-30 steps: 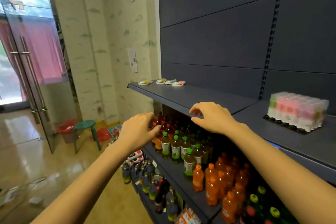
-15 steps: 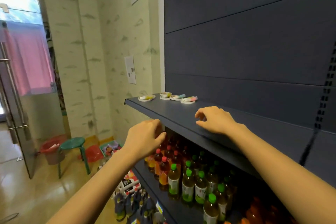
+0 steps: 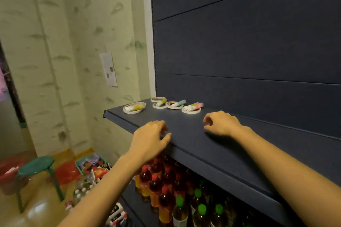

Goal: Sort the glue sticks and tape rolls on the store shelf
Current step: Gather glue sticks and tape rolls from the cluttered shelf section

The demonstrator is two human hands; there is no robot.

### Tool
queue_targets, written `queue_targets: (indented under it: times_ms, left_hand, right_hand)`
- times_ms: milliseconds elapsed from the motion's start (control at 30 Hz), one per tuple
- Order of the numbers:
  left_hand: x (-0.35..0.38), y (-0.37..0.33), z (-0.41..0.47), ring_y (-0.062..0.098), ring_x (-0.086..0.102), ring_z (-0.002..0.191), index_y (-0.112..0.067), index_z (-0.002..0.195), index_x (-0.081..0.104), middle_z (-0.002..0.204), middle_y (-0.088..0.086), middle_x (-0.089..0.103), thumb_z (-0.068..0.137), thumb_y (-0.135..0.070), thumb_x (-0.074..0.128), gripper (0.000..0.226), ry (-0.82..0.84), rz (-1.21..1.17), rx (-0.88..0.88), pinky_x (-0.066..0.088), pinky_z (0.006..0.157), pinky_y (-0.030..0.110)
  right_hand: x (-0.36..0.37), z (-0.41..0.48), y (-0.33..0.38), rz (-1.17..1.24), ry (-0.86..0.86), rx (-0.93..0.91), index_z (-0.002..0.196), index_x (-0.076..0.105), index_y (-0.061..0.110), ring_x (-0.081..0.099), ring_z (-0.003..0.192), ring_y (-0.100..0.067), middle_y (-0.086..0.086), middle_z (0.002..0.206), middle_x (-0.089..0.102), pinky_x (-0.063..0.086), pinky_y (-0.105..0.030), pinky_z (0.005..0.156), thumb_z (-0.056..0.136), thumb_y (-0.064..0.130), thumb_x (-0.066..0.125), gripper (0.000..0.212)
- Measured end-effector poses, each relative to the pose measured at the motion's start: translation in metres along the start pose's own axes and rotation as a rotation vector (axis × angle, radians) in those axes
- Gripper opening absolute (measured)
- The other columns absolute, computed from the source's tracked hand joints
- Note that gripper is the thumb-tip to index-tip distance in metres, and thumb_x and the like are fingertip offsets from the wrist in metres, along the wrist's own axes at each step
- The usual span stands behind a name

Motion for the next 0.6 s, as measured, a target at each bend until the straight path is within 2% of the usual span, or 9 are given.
queue_targets:
  times_ms: [200,367,500,600]
  left_hand:
    - [0.048,0.046,0.072,0.015,0.057,0.094,-0.023,0.102,0.056,0.103,-0.006,0.063,0.09,-0.043,0.05,0.024,0.063,-0.092,0.072,0.041,0.069,0.027]
    - [0.068,0.085,0.135,0.013,0.056,0.086,-0.024,0.098,0.056,0.098,-0.005,0.063,0.089,-0.043,0.051,0.021,0.1,-0.124,0.201,0.043,0.066,0.026]
    - [0.084,0.106,0.175,0.013,0.056,0.087,-0.025,0.097,0.056,0.091,-0.008,0.058,0.089,-0.043,0.051,0.02,0.1,-0.163,0.286,0.04,0.065,0.025]
    - [0.096,0.116,0.195,0.013,0.053,0.082,-0.024,0.1,0.057,0.085,-0.01,0.05,0.089,-0.041,0.052,0.021,0.098,-0.211,0.326,0.036,0.066,0.025]
  right_hand:
    - [0.011,0.075,0.002,-0.053,-0.043,0.158,0.123,0.054,0.022,0.055,0.111,-0.025,-0.004,0.125,0.055,0.045,-0.036,0.085,0.093,0.037,0.049,0.033]
    - [0.017,0.136,0.006,0.09,-0.113,0.359,0.12,0.055,0.015,0.056,0.107,-0.027,-0.008,0.121,0.057,0.043,-0.035,0.079,0.095,0.039,0.046,0.036]
    - [0.026,0.178,0.003,0.205,-0.172,0.54,0.106,0.056,0.009,0.055,0.095,-0.025,-0.006,0.103,0.055,0.042,-0.033,0.073,0.094,0.041,0.048,0.035]
    - [0.035,0.203,0.003,0.27,-0.142,0.65,0.094,0.053,0.01,0.052,0.089,-0.023,-0.007,0.097,0.051,0.042,-0.032,0.072,0.094,0.045,0.047,0.036]
Point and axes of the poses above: each hand's wrist, its own z-axis towards the middle knuckle, its own x-axis out of the palm, y = z × x, the point moved 2 cm from there along z, towards the middle knuckle
